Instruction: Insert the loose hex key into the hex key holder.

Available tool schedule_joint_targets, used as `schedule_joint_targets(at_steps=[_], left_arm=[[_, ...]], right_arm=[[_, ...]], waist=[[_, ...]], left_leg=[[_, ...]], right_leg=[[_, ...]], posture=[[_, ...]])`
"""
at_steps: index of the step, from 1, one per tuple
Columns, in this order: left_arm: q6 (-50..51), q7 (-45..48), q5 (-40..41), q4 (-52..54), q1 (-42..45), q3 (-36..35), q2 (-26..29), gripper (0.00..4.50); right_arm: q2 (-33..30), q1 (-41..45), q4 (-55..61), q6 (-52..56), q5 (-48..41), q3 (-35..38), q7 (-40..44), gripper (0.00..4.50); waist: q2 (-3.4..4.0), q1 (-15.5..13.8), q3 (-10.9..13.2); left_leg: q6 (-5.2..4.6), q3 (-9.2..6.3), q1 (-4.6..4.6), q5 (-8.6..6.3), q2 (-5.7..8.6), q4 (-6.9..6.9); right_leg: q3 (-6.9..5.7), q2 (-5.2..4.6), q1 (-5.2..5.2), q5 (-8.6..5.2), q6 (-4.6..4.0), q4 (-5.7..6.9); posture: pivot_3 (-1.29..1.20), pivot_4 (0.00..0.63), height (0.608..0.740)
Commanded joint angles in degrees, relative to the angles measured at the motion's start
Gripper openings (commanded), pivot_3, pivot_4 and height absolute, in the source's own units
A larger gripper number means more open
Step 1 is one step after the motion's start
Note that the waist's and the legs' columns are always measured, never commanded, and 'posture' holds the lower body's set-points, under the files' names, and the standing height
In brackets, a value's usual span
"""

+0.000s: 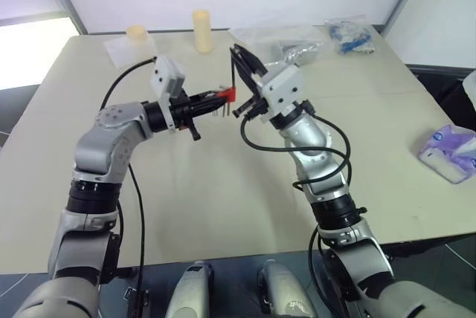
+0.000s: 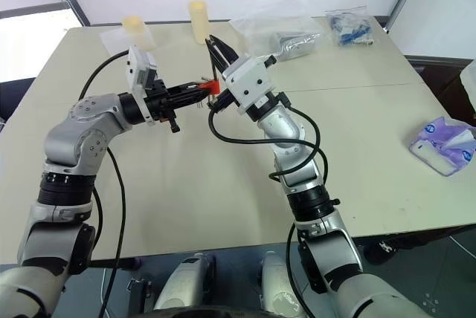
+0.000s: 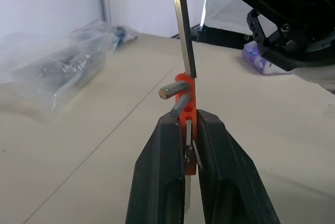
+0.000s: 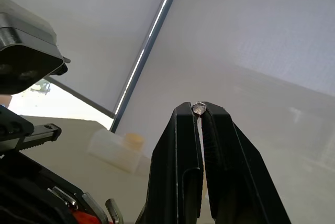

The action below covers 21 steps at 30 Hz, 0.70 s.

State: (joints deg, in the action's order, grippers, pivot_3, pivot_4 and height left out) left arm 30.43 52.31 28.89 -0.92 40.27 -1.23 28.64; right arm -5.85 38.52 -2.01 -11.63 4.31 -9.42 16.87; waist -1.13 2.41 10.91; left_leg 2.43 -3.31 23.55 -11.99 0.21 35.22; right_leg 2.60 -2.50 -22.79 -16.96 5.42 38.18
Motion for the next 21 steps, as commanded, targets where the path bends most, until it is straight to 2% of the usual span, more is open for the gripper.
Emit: schedule_joint_targets(at_steps=[1, 21], left_arm=[[-0.33, -0.14, 1.56, 2.49, 1.50, -2.06, 0.19, 0.00], [0.09, 0.30, 1.58, 3.77, 0.42, -1.31, 0.58, 0.00]], right_arm=[[0.43, 1.32, 0.18, -1.08, 0.05, 0.12, -0.44, 0.06], [0.76, 2.07, -0.84, -1.39, 0.29, 0.04, -1.20, 0.06]], waist=[[0.00, 0.00, 0.00], [0.00, 0.01, 0.00]], left_leg=[[0.00, 0.00, 0.00, 0.00, 0.00, 0.00], [0.00, 0.00, 0.00, 0.00, 0.00, 0.00]], right_leg=[[0.00, 0.00, 0.00, 0.00, 0.00, 0.00], [0.00, 0.00, 0.00, 0.00, 0.00, 0.00]], posture=[[0.00, 0.150, 0.740], [0.00, 0.150, 0.740]])
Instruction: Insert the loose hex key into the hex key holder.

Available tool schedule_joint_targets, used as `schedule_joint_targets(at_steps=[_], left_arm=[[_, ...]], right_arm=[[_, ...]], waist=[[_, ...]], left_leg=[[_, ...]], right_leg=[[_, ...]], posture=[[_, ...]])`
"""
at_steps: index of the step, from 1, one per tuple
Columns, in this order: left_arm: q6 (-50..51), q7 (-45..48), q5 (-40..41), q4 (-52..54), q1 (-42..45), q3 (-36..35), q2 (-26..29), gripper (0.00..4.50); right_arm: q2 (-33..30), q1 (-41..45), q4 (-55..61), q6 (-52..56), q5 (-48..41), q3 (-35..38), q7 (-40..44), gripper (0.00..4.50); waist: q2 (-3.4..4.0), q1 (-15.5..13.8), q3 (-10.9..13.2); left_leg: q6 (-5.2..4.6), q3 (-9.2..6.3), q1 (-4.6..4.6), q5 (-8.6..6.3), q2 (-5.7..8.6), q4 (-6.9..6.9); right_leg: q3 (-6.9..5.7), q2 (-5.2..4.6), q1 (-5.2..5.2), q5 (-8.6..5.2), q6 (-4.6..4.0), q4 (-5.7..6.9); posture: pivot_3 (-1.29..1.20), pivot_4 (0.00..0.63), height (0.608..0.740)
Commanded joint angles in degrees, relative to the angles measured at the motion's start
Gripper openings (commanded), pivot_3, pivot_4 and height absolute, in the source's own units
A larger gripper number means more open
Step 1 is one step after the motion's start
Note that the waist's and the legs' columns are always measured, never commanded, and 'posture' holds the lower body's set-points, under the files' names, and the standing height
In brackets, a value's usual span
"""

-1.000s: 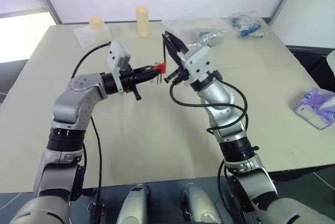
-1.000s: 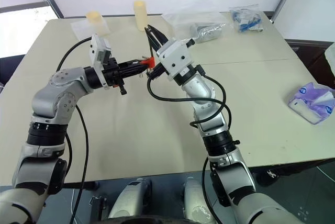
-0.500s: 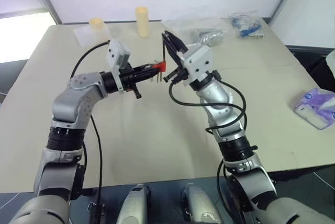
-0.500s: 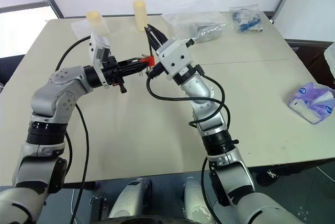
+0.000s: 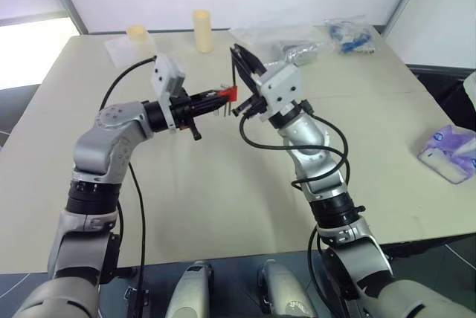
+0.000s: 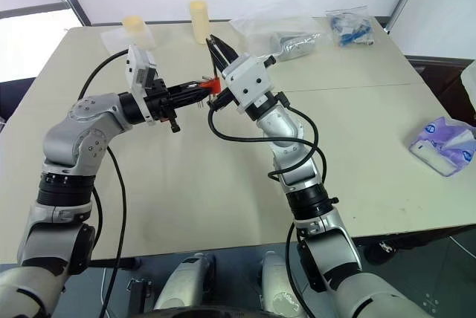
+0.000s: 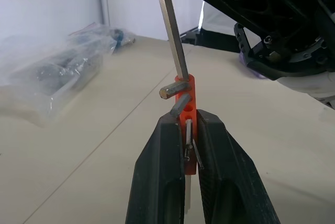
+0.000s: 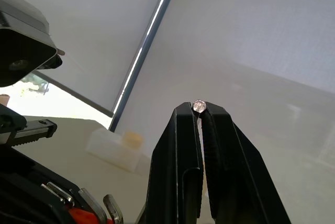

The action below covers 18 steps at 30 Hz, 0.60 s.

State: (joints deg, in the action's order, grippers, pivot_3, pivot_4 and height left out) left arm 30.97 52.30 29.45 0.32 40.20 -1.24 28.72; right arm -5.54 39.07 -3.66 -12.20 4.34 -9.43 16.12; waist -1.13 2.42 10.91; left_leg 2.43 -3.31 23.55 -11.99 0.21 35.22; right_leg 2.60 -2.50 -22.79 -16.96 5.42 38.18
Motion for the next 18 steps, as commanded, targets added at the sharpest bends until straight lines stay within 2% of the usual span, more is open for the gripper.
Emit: schedule_joint_targets(at_steps=[1, 18], left_arm=[[-0.47, 0.31, 1.00, 2.53, 0.50, -1.30, 0.53, 0.00], [-0.19, -1.64, 2.34, 0.09, 2.46, -3.29, 0.04, 0.00]], right_arm=[[0.49, 1.49, 0.79, -0.82, 0.29, 0.03, -0.49, 0.06], [-0.01, 0.16, 3.35, -0.44, 0.65, -0.82, 0.16, 0.06]], waist=[[0.00, 0.00, 0.00], [0.00, 0.00, 0.00]], left_leg=[[0.00, 0.00, 0.00, 0.00, 0.00, 0.00], [0.00, 0.00, 0.00, 0.00, 0.00, 0.00]], right_leg=[[0.00, 0.00, 0.00, 0.00, 0.00, 0.00], [0.00, 0.00, 0.00, 0.00, 0.00, 0.00]], posture=[[0.00, 0.150, 0.740], [0.00, 0.150, 0.740]])
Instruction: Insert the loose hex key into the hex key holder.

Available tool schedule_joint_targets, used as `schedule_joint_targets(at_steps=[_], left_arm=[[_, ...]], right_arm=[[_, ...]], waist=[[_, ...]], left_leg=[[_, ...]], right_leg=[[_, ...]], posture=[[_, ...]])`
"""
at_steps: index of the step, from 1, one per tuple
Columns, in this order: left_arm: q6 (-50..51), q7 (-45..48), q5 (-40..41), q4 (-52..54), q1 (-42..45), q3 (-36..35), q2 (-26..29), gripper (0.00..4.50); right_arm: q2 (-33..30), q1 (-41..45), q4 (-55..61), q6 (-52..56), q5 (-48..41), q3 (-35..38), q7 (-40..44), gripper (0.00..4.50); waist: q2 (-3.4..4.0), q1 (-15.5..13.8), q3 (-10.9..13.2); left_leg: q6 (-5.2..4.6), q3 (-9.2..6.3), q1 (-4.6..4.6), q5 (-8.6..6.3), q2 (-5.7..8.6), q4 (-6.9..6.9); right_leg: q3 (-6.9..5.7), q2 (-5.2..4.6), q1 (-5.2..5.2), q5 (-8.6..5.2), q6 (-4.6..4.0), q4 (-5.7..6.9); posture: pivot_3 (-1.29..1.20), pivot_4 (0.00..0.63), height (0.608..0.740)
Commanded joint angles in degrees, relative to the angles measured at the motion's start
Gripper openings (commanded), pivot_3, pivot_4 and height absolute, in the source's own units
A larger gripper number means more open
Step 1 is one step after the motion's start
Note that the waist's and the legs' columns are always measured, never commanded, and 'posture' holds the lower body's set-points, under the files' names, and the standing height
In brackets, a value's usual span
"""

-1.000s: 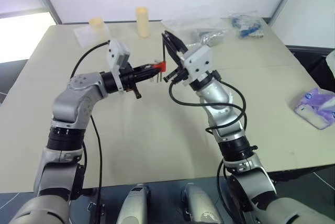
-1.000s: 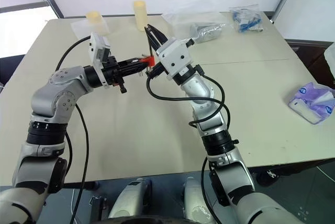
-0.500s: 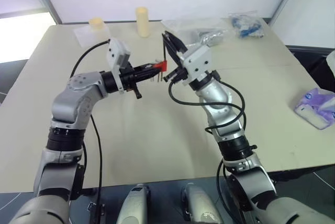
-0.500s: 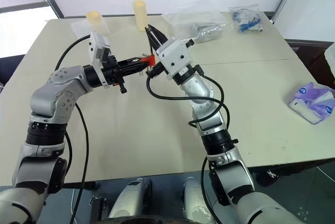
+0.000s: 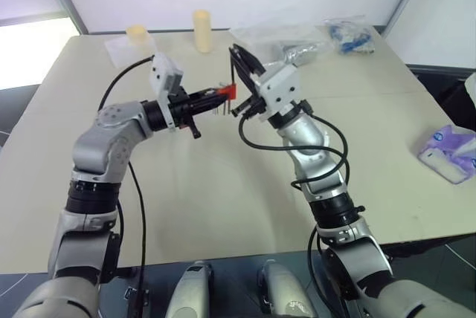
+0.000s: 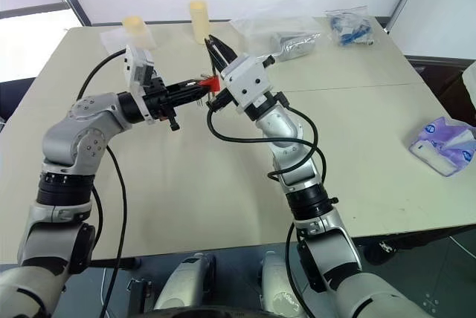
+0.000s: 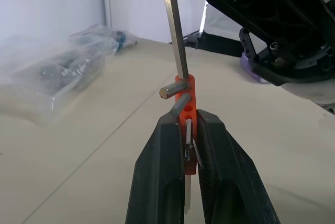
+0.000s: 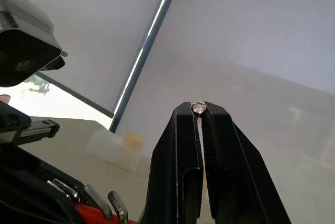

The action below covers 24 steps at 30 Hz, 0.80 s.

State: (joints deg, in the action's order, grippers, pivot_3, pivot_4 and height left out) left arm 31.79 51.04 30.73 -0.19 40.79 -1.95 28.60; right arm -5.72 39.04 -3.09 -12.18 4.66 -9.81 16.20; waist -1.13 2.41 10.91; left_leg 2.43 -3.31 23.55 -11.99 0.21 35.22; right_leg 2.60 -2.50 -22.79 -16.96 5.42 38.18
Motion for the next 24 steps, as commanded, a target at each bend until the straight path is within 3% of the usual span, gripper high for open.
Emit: schedule_joint_targets(at_steps=[1, 8, 11, 17, 18, 24], left_arm=[[-1.04, -0.39, 1.08, 0.48, 1.97, -2.63, 0.15, 0.00], [-1.85, -0.55, 0.92, -0.83, 2.84, -2.88, 0.30, 0.00], [-2.19, -0.79, 0.74, -1.18, 3.15, -2.90, 0.32, 0.00], [-2.47, -0.77, 0.49, -1.11, 2.93, -2.77, 0.36, 0.00], [-2.43, -0.76, 0.48, -0.95, 2.78, -2.77, 0.40, 0.00], [-1.24, -0.55, 0.62, 0.32, 1.50, -1.97, 0.40, 0.00]], right_arm=[[0.19, 0.14, 2.91, -0.46, 0.44, -0.54, 0.09, 0.06], [0.13, -1.13, 3.95, -0.07, 0.51, -1.39, 0.75, 0.06], [-0.24, -2.09, 3.90, 1.83, 0.33, -1.81, 1.74, 0.99], [-1.67, -4.16, 5.18, 4.55, -0.29, -2.52, 4.83, 4.10], [-2.16, -4.83, 5.68, 4.93, -0.17, -2.50, 5.20, 4.45], [-10.77, -16.43, 12.58, 7.15, -1.19, 2.02, 8.05, 4.45]], waist=[[0.00, 0.00, 0.00], [0.00, 0.00, 0.00], [0.00, 0.00, 0.00], [0.00, -0.02, 0.00], [0.00, -0.05, 0.00], [-0.01, -0.83, 0.00]], left_leg=[[0.00, 0.00, 0.00, 0.00, 0.00, 0.00], [0.00, 0.00, 0.00, 0.00, 0.00, 0.00], [0.00, -0.01, 0.00, 0.00, 0.00, 0.00], [0.00, 0.00, 0.00, 0.00, 0.01, 0.00], [0.00, 0.00, 0.00, 0.00, 0.01, 0.00], [-0.01, 0.00, 0.01, -0.01, 0.06, 0.00]], right_leg=[[0.00, 0.00, 0.00, 0.00, 0.00, 0.00], [0.00, 0.00, 0.00, 0.00, 0.00, 0.00], [0.00, 0.00, 0.00, 0.00, 0.00, 0.00], [0.00, 0.00, 0.00, 0.00, 0.00, 0.00], [0.00, 0.00, 0.00, 0.00, 0.00, 0.00], [0.00, -0.06, 0.07, -0.01, 0.01, -0.08]], posture=[[0.00, 0.150, 0.740], [0.00, 0.150, 0.740], [0.00, 0.150, 0.740], [0.00, 0.150, 0.740], [0.00, 0.150, 0.740], [0.00, 0.150, 0.740]])
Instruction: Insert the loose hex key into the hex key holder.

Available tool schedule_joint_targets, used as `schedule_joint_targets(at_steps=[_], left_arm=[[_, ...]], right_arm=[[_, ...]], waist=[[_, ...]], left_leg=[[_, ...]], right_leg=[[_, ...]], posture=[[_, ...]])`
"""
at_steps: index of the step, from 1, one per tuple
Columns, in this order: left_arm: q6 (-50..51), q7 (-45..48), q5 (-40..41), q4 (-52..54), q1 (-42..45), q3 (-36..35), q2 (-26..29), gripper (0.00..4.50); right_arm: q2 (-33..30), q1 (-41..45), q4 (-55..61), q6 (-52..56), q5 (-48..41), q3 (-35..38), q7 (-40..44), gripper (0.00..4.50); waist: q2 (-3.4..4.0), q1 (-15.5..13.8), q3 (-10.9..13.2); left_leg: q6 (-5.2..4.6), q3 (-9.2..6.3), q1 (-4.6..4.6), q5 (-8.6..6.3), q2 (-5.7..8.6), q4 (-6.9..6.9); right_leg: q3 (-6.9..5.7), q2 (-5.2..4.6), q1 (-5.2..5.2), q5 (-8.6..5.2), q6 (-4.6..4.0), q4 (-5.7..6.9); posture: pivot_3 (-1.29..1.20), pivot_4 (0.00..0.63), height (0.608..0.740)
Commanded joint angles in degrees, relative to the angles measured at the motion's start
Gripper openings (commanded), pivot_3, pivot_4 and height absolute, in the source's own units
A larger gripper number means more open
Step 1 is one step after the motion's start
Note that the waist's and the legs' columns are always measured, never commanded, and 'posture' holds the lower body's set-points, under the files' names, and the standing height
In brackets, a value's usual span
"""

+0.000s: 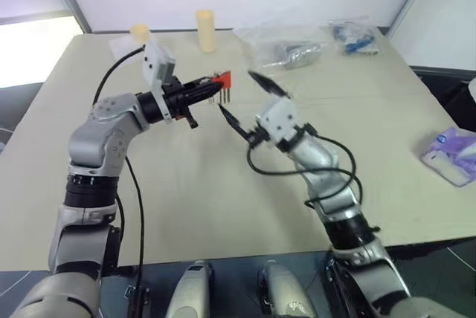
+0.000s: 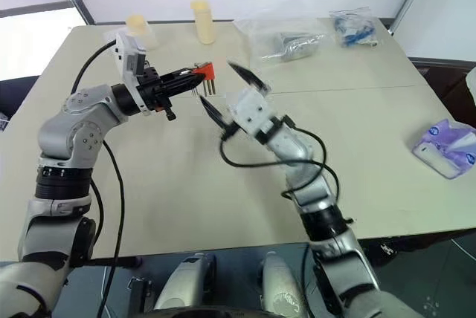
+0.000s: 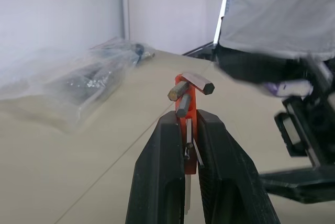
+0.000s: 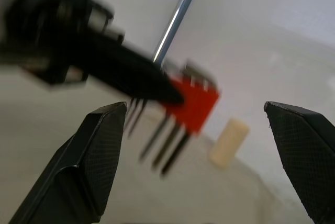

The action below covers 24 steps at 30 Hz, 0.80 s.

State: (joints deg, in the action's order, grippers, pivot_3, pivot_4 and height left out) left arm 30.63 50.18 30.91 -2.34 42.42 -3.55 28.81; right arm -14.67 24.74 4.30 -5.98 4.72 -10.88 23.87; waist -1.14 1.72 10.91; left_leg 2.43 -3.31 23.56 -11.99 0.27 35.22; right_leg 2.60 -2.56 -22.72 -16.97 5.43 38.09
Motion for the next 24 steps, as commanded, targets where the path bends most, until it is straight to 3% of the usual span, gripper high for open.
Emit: schedule_joint_targets(at_steps=[1, 7, 12, 16, 24], left_arm=[[0.19, 0.36, 0.44, 2.63, -0.27, -0.14, 0.18, 0.00], [6.67, -1.37, 3.02, 6.03, -2.10, 1.88, -2.42, 0.00], [12.07, -6.30, 6.51, 9.44, -4.22, 2.83, -9.28, 0.00], [16.75, -8.97, 8.30, 6.59, -5.23, 3.74, -14.50, 0.00], [19.72, -8.02, 6.07, -2.09, -4.52, 9.05, -18.71, 0.00]], right_arm=[[-2.39, -2.96, 6.02, 1.61, -1.47, 3.51, 0.34, 4.45], [-6.33, -6.70, 11.20, 5.99, -2.31, 8.57, -0.27, 4.45], [-11.67, -6.81, 12.59, 7.74, -2.80, 14.11, 0.48, 4.45], [-17.27, -3.54, 16.30, 13.02, -5.95, 19.37, 2.59, 4.45], [-17.29, 0.24, 23.62, 22.67, -9.48, 19.50, 1.54, 4.45]], waist=[[0.00, -0.24, 0.00], [0.00, -0.02, 0.01], [0.00, -0.75, 0.01], [0.02, -0.95, 0.02], [0.02, -0.92, 0.02]], left_leg=[[0.00, 0.01, 0.00, 0.00, 0.00, 0.01], [0.00, -0.02, -0.05, 0.00, -0.07, 0.01], [0.00, 0.03, -0.05, 0.00, -0.03, 0.03], [0.00, 0.01, -0.05, 0.00, -0.02, 0.10], [0.00, 0.00, -0.09, 0.00, -0.03, 0.02]], right_leg=[[0.01, 0.00, 0.00, 0.00, 0.00, 0.00], [0.02, 0.12, 0.00, 0.00, -0.01, 0.06], [0.04, 0.04, 0.03, 0.00, 0.00, 0.02], [0.03, 0.05, 0.08, 0.00, 0.00, 0.03], [0.00, 0.18, 0.09, -0.01, -0.03, 0.03]], posture=[[0.00, 0.150, 0.740], [0.00, 0.150, 0.740], [0.00, 0.150, 0.740], [0.00, 0.150, 0.740], [0.00, 0.150, 0.740]])
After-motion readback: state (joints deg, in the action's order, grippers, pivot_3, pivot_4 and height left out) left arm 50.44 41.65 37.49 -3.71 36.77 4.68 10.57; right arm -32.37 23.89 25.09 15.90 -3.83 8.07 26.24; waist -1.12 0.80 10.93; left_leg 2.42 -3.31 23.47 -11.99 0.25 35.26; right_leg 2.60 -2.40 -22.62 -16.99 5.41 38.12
